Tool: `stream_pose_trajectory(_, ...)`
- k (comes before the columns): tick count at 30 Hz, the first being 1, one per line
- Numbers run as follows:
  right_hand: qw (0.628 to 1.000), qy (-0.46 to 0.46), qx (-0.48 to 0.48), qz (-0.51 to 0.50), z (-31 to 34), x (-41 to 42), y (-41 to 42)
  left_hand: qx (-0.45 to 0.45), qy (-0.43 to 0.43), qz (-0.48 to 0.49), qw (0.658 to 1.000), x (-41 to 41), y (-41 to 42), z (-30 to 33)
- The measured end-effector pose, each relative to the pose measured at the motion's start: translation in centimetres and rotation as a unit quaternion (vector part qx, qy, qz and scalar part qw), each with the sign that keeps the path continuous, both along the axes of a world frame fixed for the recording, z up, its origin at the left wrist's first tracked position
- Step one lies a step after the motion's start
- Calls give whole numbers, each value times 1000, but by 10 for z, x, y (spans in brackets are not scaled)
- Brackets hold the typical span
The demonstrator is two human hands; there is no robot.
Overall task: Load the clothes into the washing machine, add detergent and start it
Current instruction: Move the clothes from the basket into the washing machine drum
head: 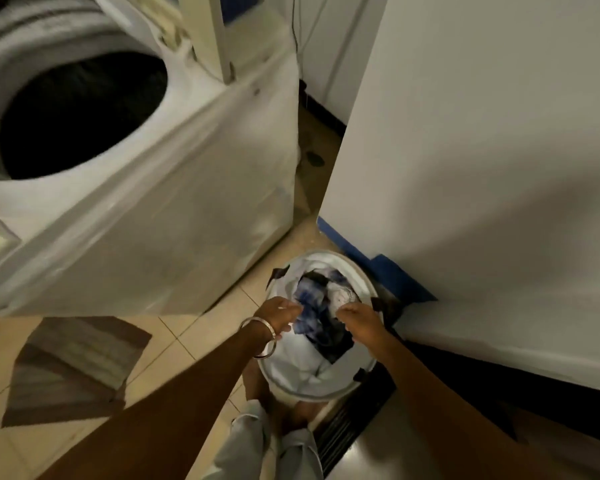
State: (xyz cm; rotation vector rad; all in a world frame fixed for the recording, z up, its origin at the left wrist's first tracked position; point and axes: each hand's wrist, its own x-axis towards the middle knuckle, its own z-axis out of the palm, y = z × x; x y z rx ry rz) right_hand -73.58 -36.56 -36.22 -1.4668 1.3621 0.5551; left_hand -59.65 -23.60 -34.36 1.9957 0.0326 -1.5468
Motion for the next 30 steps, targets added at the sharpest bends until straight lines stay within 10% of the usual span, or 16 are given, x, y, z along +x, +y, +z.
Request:
stream_pose_trajectory(20, 988, 19, -151, -19, -289, 8, -26, -14, -12, -2, 1000, -19, -44, -302)
stream_pose_trajectory(30, 983, -20, -137, -121, -365, -9, -50, 64, 81, 201, 974, -41, -64, -379)
